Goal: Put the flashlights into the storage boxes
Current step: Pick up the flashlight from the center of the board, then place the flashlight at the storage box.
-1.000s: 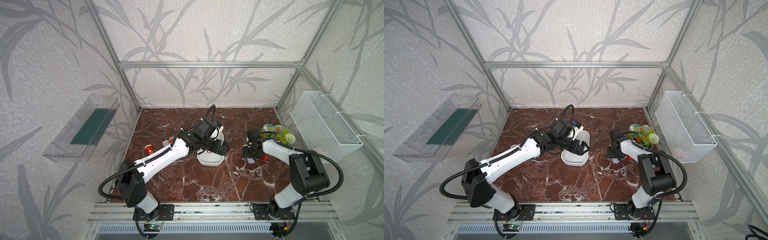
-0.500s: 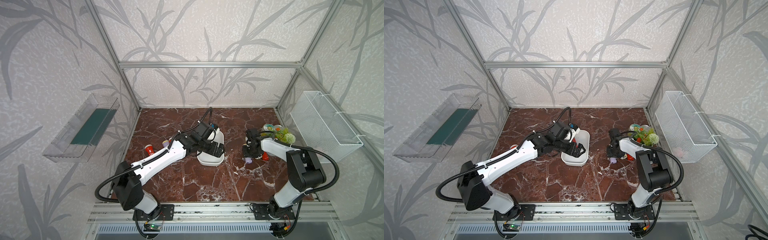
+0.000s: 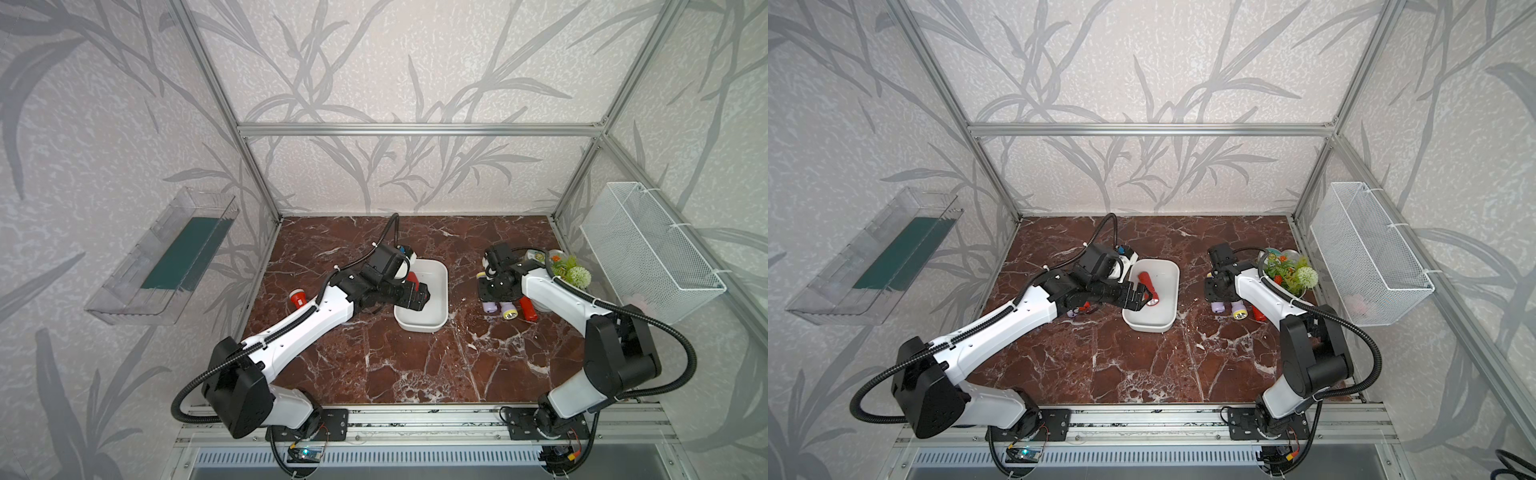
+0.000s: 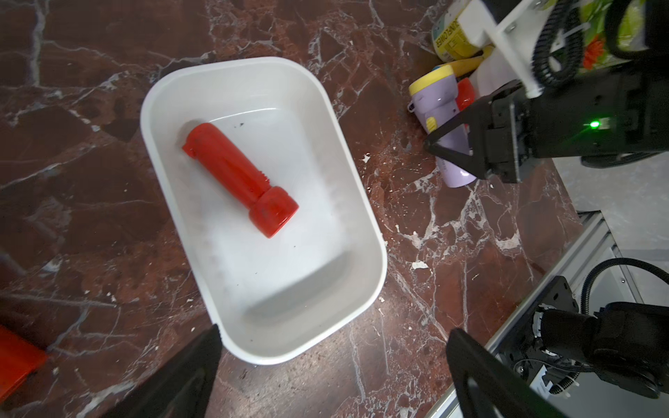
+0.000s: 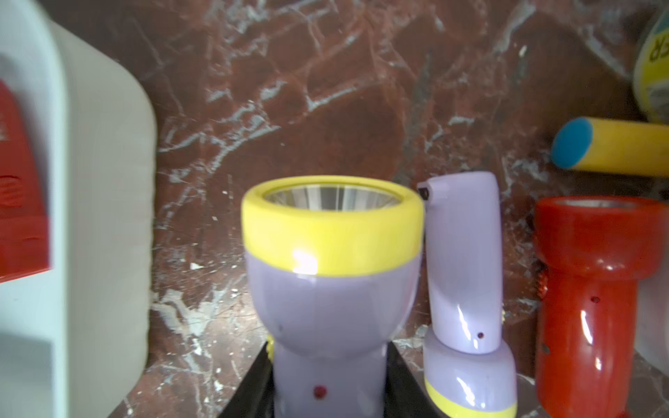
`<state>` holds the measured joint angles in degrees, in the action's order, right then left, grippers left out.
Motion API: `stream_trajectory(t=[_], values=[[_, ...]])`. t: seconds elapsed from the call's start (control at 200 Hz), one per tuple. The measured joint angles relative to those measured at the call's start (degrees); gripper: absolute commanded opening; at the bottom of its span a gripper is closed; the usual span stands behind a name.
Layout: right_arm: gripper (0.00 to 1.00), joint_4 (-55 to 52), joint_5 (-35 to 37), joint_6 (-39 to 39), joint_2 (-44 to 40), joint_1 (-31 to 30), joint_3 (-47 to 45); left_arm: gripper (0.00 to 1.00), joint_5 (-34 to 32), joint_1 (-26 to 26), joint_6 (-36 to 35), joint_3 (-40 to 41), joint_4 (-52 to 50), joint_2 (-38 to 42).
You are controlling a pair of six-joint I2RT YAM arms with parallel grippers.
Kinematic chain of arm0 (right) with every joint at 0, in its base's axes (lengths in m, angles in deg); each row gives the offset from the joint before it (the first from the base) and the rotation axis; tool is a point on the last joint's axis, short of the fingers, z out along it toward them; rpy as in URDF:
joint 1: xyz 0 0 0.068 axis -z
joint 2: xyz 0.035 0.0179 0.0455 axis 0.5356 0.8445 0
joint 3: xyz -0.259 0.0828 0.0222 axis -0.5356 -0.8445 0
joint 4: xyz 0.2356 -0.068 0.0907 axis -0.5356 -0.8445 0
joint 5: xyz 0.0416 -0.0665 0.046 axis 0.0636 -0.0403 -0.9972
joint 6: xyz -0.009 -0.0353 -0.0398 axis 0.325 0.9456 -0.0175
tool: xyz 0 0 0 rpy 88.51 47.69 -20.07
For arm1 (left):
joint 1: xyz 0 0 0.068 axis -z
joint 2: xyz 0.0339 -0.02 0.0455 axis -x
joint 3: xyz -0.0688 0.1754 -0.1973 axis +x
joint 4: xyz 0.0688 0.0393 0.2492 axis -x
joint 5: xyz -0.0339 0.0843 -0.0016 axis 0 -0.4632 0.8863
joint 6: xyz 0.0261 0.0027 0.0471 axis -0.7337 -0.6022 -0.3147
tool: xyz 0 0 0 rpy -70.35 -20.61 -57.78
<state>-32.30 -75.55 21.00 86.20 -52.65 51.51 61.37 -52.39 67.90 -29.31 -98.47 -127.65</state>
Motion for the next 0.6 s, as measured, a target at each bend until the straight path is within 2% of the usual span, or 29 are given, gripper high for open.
stream_trajectory(t=[0.305, 0.6], values=[[0.37, -3.0, 0.0, -0.5, 1.3, -7.1, 10.7, 0.99, -0.5, -1.9, 0.9, 4.5, -0.1, 7.4], [0.37, -4.3, 0.0, -0.9, 11.5, -12.7, 21.7, 0.99, -1.4, -2.7, 1.3, 6.8, -1.7, 15.0]])
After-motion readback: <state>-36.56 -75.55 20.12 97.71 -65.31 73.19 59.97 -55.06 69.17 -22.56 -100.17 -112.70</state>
